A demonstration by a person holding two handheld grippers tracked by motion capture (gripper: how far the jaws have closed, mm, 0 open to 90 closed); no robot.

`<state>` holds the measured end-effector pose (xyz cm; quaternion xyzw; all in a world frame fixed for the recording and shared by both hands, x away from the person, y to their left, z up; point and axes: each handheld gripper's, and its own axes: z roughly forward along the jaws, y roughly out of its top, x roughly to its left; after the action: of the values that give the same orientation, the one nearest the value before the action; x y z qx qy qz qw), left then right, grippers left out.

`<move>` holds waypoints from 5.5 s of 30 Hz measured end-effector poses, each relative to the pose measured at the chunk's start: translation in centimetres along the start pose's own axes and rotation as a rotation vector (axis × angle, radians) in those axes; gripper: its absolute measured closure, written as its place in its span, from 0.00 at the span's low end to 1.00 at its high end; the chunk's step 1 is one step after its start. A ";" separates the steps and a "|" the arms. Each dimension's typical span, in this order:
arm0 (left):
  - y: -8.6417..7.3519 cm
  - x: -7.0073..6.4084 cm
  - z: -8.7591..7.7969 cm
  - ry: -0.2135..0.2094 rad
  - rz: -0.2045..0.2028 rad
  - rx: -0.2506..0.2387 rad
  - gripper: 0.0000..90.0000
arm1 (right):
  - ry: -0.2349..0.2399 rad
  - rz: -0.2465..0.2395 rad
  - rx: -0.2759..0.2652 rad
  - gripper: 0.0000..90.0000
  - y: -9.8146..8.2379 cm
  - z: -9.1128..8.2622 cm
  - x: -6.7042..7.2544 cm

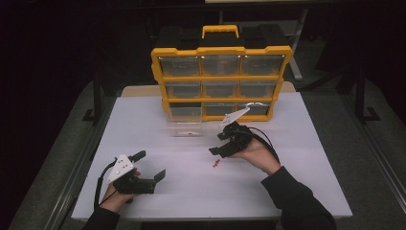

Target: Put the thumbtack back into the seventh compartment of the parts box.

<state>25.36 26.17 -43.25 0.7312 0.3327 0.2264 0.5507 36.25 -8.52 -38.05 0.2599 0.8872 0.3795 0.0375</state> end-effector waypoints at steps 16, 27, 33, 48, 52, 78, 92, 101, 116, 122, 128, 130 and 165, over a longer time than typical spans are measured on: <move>0.0 0.0 -0.1 0.000 0.007 0.003 0.00 | 0.056 -0.086 0.057 0.56 -2.0 1.2 0.6; 0.0 0.0 -0.1 -0.001 0.006 0.002 0.00 | 0.093 -0.122 0.103 0.72 -2.7 2.6 0.3; 0.0 0.0 0.0 -0.002 0.009 0.004 0.00 | 0.110 -0.119 0.119 0.76 -2.8 3.2 0.2; 0.0 0.0 0.0 -0.003 0.008 0.001 0.00 | 0.117 -0.143 0.151 0.81 -3.2 4.2 0.0; 0.0 0.0 0.0 -0.003 0.010 0.001 0.00 | 0.121 -0.142 0.160 0.82 -3.3 4.4 -0.1; 0.0 0.0 -0.1 -0.002 0.005 0.000 0.00 | 0.136 -0.175 0.182 0.88 -3.7 4.5 0.2; 0.0 0.0 0.0 -0.004 0.010 -0.001 0.00 | 0.128 -0.194 0.180 0.91 -3.8 4.5 0.3; 0.0 0.0 0.0 -0.003 0.011 0.003 0.00 | 0.133 -0.178 0.174 0.91 -3.7 4.2 0.2; 0.0 0.0 0.0 -0.005 0.015 0.005 0.00 | 0.129 -0.097 0.136 0.91 -3.3 2.8 -0.5; 0.0 0.0 0.0 -0.005 0.016 0.007 0.00 | 0.119 -0.092 0.122 0.91 -2.9 2.2 -0.7; 0.0 -0.1 0.0 -0.008 0.007 0.005 0.00 | 0.094 -0.063 0.110 0.91 -2.6 1.6 -0.9; 0.0 -0.1 0.0 -0.009 0.010 0.007 0.00 | 0.090 -0.047 0.108 0.91 -2.4 1.4 -0.9; 0.0 -0.1 0.1 -0.011 0.030 0.010 0.00 | 0.048 -0.009 0.017 0.91 1.2 -0.5 -1.7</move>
<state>25.32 26.04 -43.31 0.7401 0.3197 0.2289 0.5455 38.07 -8.96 -37.08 0.2473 0.8921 0.3779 0.0157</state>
